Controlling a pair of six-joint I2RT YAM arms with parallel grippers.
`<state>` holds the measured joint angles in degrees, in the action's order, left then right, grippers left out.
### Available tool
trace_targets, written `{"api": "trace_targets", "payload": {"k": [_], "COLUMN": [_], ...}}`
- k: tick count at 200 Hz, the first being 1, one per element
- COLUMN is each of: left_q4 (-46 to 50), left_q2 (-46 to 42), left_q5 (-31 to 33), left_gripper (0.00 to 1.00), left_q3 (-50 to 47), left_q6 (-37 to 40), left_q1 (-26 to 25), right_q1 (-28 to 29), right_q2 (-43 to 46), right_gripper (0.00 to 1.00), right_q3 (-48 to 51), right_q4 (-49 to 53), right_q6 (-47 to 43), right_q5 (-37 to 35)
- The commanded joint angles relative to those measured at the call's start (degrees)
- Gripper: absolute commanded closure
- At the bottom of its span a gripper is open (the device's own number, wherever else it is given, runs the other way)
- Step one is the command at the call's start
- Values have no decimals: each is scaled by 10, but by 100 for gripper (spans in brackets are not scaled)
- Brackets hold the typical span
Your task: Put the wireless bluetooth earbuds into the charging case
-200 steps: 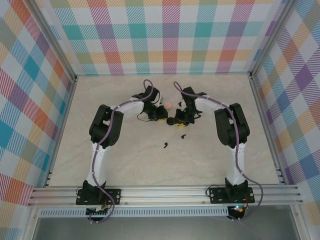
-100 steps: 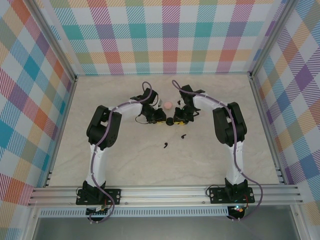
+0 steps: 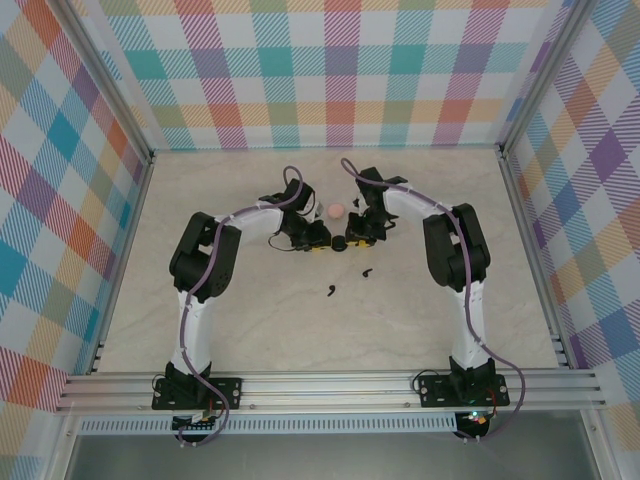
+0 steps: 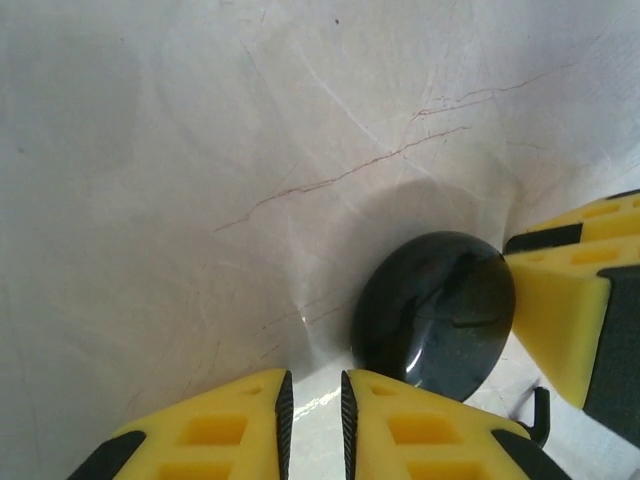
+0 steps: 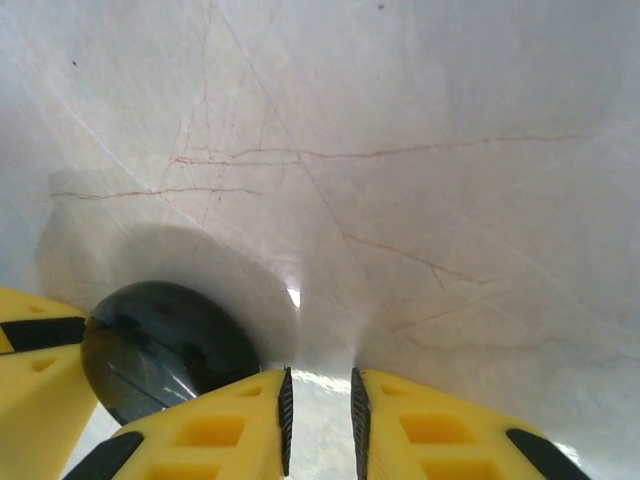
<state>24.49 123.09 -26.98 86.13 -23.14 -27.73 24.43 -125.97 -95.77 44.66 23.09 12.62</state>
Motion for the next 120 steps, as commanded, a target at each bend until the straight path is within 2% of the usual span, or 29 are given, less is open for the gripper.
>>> {"api": "trace_targets", "payload": {"k": [1, 48, 82, 120], "left_q4": [28, 51, 59, 34], "left_q2": [-31, -51, -63, -50], "left_q5": [-4, 41, 56, -5], "left_gripper": [78, 77, 73, 67], "left_q3": [-14, -20, -12, 10], "left_q6": [4, 9, 20, 26], "left_q1": [-4, -3, 8, 32], "right_q1": [0, -1, -6, -14], "right_q2": [-16, -4, 34, 84], "right_gripper": [73, 73, 73, 70], "right_q3": [-19, -16, 8, 55], "right_q4": [7, 16, 2, -39], "right_q6": [-12, -12, -8, 7], "right_q5": [-17, -51, -42, 15]}}
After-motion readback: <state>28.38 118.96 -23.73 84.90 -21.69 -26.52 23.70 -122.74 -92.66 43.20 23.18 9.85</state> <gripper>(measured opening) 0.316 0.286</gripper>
